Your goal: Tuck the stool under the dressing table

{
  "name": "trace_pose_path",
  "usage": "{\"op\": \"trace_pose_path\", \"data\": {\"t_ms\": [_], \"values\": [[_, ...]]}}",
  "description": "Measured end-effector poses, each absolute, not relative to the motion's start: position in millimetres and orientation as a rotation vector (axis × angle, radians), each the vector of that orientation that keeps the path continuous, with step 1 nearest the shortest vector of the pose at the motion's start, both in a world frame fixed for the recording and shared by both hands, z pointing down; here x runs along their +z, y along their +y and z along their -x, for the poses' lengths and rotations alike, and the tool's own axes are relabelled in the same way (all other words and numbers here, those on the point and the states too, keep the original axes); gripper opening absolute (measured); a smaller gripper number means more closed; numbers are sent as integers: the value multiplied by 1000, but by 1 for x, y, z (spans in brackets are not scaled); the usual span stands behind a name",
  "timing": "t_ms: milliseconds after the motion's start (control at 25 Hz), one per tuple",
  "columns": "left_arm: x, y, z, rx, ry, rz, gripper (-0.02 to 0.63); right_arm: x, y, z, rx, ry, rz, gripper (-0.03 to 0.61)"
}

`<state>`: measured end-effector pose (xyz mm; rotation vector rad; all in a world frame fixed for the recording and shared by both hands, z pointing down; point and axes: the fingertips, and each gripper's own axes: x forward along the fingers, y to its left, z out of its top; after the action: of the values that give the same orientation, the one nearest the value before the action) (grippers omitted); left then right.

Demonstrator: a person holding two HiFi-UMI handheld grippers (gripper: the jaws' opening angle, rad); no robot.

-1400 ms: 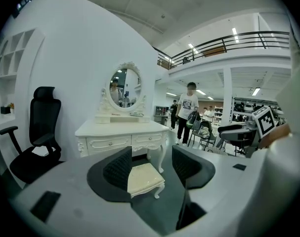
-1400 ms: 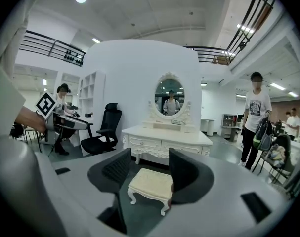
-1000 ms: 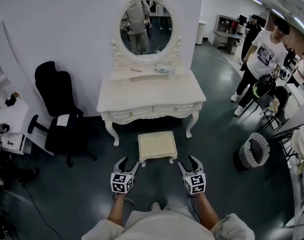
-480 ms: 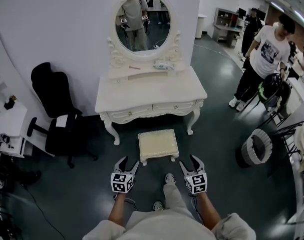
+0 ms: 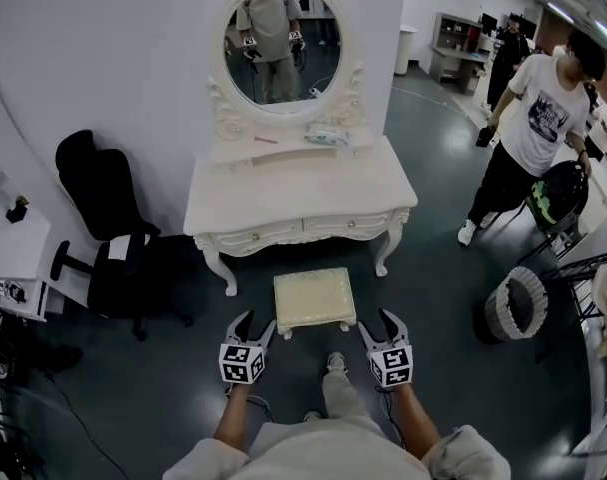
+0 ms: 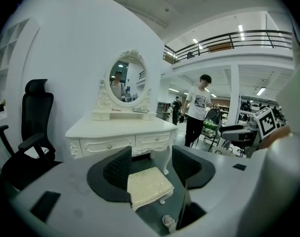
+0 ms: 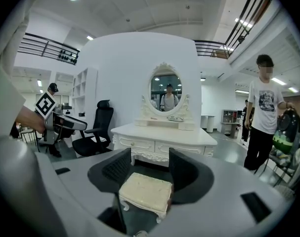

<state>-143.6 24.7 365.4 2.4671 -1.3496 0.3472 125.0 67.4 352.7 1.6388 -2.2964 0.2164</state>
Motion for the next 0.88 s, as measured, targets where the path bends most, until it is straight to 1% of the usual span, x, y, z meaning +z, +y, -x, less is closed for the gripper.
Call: {"op": "trace_pose_path", "data": {"t_ms": [440,880], "values": [[369,-54,114,372,-1381,-2410,245,354,-22,-157,247,-2320,-1591,225],[390,-106,96,410,-1426,-2331,245,380,-93,-183,290,-2336,-1502,227]]}}
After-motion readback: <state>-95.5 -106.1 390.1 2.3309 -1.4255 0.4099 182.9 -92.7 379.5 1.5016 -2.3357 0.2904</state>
